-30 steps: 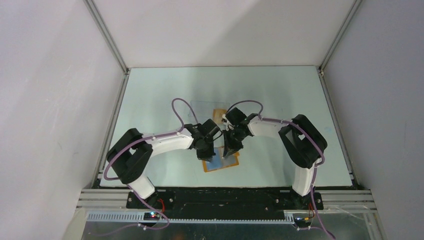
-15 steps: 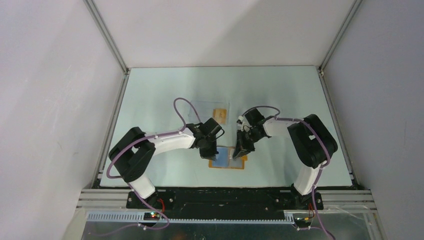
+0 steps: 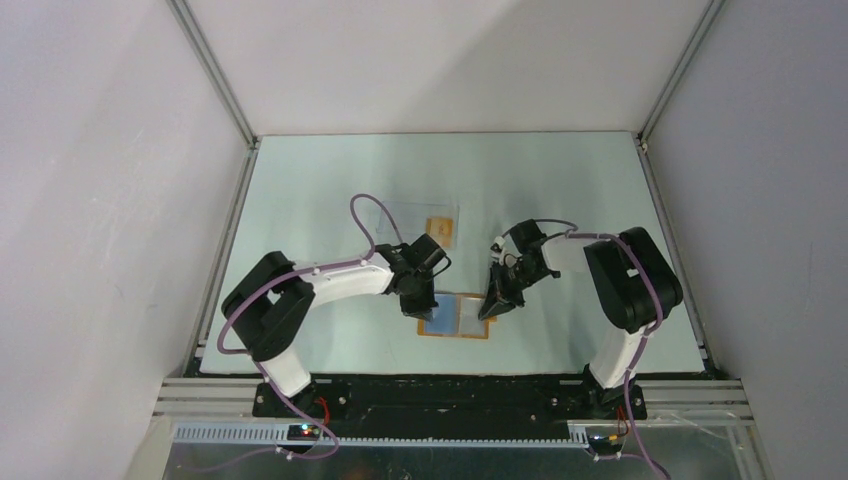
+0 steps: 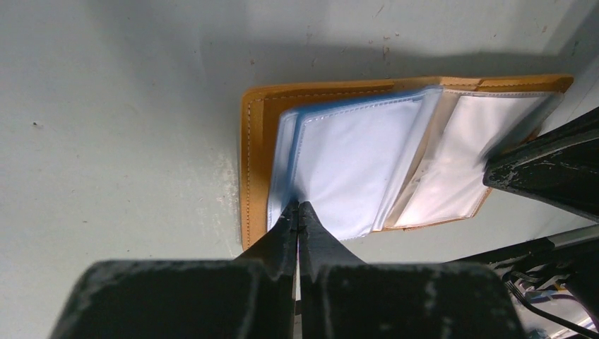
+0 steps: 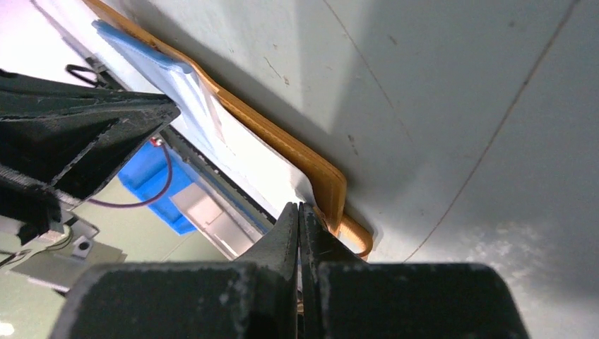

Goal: Put the credit cards into the card holder
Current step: Open the card holder at the center of the board, then move the storage box to the center of the board.

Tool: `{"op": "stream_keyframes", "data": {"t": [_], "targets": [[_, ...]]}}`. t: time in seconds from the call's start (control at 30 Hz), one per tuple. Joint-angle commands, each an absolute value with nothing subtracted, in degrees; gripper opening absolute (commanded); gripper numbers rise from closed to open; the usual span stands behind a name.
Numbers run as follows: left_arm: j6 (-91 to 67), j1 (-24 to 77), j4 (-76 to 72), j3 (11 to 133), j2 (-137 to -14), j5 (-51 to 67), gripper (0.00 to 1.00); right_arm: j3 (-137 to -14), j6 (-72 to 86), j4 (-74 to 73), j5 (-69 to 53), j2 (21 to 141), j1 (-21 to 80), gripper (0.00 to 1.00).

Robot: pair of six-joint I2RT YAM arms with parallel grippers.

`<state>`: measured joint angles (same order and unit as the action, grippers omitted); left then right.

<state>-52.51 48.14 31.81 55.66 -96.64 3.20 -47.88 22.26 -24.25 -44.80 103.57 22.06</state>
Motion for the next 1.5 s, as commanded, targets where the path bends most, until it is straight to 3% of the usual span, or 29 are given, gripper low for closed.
{"op": "stream_keyframes", "data": {"t": [0.0, 0.33, 0.43, 0.6, 0.83, 1.03, 1.17, 1.33, 1.47], "targets": [[-50.93, 48.0, 37.78, 53.69, -100.2, -1.18, 0.0, -47.34, 20.43, -30.97, -17.54, 106.27, 26.15, 0.0], [-48.19, 47.87, 35.9, 53.85, -98.65, 3.26, 0.0, -54.48, 24.03, -39.68, 5.79, 109.17, 38.92, 0.0], [-48.08, 47.33, 34.96, 53.14, -98.48, 4.86, 0.0, -56.03, 23.36, -40.49, 6.32, 107.26, 39.84, 0.0], [-47.84, 46.81, 33.68, 52.93, -96.07, 4.87, 0.0, -56.26, 22.37, -37.36, -5.04, 101.27, 38.07, 0.0], [-47.24, 44.37, 28.99, 53.57, -88.11, 7.96, 0.01, -56.48, 24.15, -30.98, -24.36, 95.69, 32.08, 0.12], [-46.52, 39.02, 25.05, 51.46, -81.68, 13.01, 0.06, -57.65, 24.59, -30.54, -29.03, 95.06, 29.57, 0.17], [-44.84, 35.6, 24.37, 50.93, -80.11, 14.7, 0.18, -58.42, 24.69, -30.8, -30.43, 94.73, 29.2, 0.19], [-42.17, 28.65, 23.95, 51.66, -79.72, 16.69, 0.53, -59.1, 24.36, -31.54, -29.96, 95.1, 28.95, 0.19], [-39.32, 21.83, 23.99, 53.6, -79.96, 16.77, 0.67, -59.06, 23.0, -32.83, -25.85, 96.56, 28.68, 0.19]]}}
